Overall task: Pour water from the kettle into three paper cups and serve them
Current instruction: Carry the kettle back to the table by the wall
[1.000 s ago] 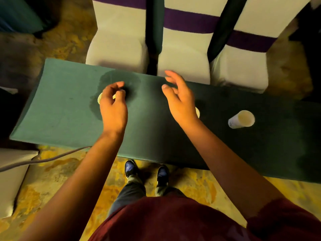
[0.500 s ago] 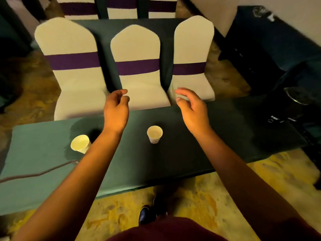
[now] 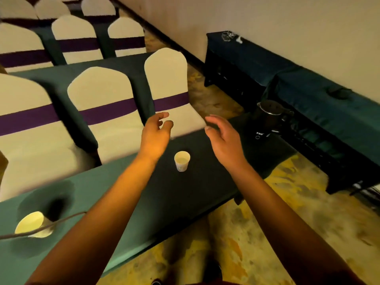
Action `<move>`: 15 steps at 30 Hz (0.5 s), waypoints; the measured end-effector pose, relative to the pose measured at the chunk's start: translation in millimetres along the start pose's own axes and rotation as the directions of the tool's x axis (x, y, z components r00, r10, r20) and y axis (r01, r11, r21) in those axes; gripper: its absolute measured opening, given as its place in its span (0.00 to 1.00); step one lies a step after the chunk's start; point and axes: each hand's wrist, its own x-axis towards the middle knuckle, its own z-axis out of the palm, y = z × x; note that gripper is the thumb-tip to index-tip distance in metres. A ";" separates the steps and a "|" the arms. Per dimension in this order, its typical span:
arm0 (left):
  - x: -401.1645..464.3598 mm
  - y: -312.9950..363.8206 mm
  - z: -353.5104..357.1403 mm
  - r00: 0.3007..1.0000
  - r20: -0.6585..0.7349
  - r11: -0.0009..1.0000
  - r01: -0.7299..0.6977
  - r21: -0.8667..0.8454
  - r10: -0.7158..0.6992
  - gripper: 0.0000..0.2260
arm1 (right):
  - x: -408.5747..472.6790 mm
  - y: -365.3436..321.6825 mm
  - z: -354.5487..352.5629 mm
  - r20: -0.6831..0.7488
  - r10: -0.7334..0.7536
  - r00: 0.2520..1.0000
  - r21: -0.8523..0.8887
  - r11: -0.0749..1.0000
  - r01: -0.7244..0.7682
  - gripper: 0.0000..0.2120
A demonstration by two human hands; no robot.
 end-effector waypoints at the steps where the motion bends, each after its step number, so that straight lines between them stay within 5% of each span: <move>1: 0.9 5.2 14.0 1.000 -0.007 1.000 -0.022 -0.022 0.021 0.13 | 3.1 7.3 -10.0 -0.003 0.006 1.000 0.001 1.000 -0.006 0.16; 15: 35.4 44.8 247.8 0.994 0.096 0.997 -0.045 -0.058 0.051 0.13 | 45.2 138.9 -179.4 -0.131 0.166 0.977 0.017 0.986 -0.166 0.18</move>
